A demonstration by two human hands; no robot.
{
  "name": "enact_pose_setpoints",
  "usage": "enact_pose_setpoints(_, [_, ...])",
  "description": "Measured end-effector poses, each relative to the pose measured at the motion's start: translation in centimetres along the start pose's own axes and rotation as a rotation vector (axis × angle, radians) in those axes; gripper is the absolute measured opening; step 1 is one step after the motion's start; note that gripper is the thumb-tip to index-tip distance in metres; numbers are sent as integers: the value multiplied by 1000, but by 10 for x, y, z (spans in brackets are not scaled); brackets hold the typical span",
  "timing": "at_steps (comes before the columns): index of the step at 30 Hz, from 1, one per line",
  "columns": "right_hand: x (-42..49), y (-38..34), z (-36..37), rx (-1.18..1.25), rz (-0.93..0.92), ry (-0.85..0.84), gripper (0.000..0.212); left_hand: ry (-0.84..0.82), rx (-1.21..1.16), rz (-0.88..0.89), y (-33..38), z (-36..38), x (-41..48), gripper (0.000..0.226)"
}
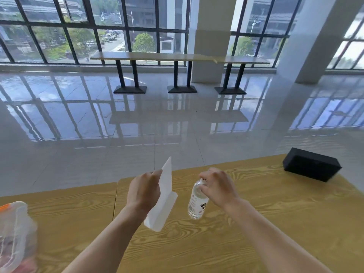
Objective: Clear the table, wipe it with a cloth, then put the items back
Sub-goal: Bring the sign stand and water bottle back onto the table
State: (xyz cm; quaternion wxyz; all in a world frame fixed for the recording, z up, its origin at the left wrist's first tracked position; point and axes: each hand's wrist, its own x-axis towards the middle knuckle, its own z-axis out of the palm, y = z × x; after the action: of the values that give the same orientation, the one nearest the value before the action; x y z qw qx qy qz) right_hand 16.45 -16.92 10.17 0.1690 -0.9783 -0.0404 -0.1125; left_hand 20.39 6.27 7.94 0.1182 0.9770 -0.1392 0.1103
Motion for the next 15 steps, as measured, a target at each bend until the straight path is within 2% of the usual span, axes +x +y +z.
enact_pose_setpoints(6, [-27, 80, -32, 0, 57, -9, 12, 11, -27, 44, 81, 24, 8, 32])
enact_pose_setpoints(15, [-55, 191, -74, -1, 114, -18, 15, 8, -45, 61, 191, 55, 17, 30])
